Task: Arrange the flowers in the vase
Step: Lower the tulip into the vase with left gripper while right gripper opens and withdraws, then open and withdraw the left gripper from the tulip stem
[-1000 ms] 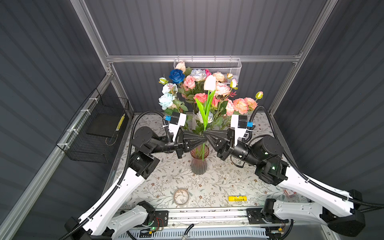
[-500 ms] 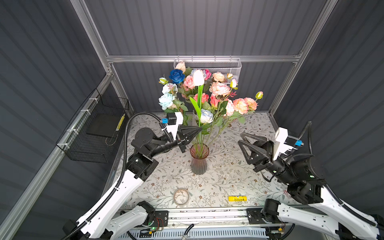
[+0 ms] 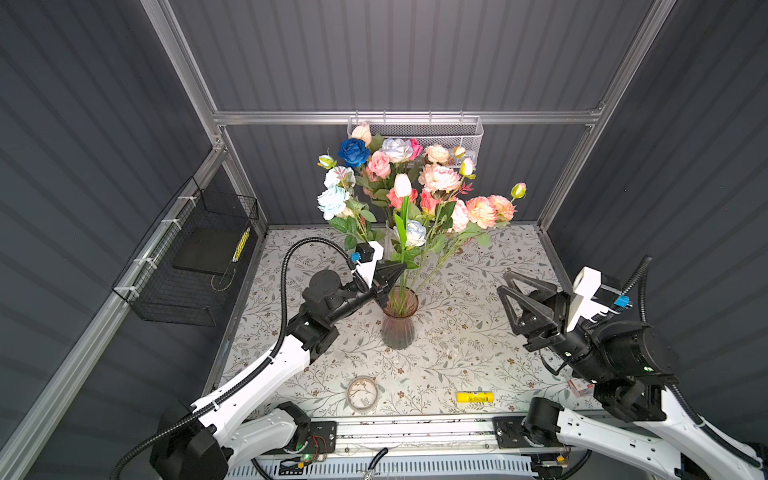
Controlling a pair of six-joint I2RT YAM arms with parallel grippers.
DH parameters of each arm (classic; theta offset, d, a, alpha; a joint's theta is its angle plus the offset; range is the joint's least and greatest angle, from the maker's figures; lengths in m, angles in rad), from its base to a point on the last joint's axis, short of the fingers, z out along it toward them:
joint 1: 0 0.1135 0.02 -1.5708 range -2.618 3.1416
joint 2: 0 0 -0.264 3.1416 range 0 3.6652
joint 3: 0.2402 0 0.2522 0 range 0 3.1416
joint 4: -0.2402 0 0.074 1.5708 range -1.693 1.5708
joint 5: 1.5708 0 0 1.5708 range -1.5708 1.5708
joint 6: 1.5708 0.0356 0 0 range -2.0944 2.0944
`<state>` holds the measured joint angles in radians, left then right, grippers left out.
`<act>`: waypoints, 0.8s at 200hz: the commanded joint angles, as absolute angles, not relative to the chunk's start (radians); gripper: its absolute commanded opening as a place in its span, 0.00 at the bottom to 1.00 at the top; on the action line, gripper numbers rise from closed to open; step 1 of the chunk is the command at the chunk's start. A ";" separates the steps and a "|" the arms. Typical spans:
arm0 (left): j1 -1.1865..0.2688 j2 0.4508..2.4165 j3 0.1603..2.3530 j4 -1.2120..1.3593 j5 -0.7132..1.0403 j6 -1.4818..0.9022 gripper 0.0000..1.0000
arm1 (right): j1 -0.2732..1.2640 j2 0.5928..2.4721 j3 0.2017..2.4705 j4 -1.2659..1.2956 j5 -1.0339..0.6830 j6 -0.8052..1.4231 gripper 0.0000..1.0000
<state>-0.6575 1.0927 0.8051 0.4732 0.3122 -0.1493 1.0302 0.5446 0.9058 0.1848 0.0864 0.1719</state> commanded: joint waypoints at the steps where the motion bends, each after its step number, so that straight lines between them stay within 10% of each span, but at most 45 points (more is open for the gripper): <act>1: -0.663 1.084 0.774 0.537 0.266 -0.139 0.00 | 1.032 0.537 0.897 0.180 0.105 0.155 0.42; 33: -0.664 1.059 0.742 0.545 0.254 -0.190 0.58 | 1.032 0.546 0.903 0.161 0.119 0.154 0.48; 64: -0.666 0.992 0.758 0.517 0.275 -0.248 0.79 | 1.032 0.546 0.900 0.137 0.131 0.159 0.61; 71: -0.666 0.971 0.762 0.513 0.284 -0.268 0.99 | 1.032 0.542 0.898 0.130 0.132 0.161 0.63; 129: -0.666 0.750 0.778 0.419 0.310 -0.374 1.00 | 1.032 0.444 0.760 0.035 0.249 0.230 0.98; 160: -0.666 0.577 0.739 0.222 0.108 -0.339 1.00 | 1.031 0.378 0.632 -0.034 0.362 0.308 0.99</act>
